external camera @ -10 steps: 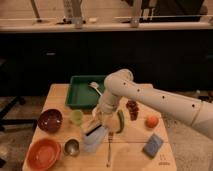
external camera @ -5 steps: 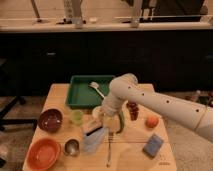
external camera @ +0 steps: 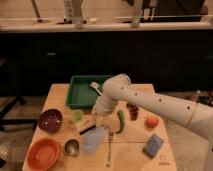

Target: Place eraser in purple bowl

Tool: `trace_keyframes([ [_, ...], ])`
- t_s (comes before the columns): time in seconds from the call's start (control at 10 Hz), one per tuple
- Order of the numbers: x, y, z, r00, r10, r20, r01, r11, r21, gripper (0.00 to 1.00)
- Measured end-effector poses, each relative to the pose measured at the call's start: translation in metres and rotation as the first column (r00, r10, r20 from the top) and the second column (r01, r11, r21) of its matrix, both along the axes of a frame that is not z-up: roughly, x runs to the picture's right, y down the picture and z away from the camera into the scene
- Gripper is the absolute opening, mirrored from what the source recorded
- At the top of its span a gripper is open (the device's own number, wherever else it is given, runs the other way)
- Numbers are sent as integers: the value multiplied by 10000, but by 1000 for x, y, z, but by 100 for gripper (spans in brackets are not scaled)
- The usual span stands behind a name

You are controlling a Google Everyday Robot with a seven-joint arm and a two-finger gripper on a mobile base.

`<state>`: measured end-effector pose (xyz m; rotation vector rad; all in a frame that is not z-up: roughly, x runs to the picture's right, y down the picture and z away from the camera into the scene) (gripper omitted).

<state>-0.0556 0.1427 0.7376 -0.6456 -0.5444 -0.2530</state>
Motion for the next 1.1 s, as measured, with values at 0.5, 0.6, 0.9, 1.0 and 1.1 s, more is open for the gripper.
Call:
trace_keyframes([
  [0.5, -49, -31, -20, 9983, 528, 242, -538, 9977, 422, 0],
  [0.6, -58, -30, -18, 9967, 789, 196, -795, 9962, 353, 0],
  [0.9, -73, -22, -3, 9873, 1578, -198, -1576, 9875, 94, 0],
  [1.0, -81, -19, 2, 9850, 1698, -305, -1699, 9855, -6, 0],
  [1.1, -88, -18, 5, 9835, 1768, -396, -1772, 9841, -80, 0],
])
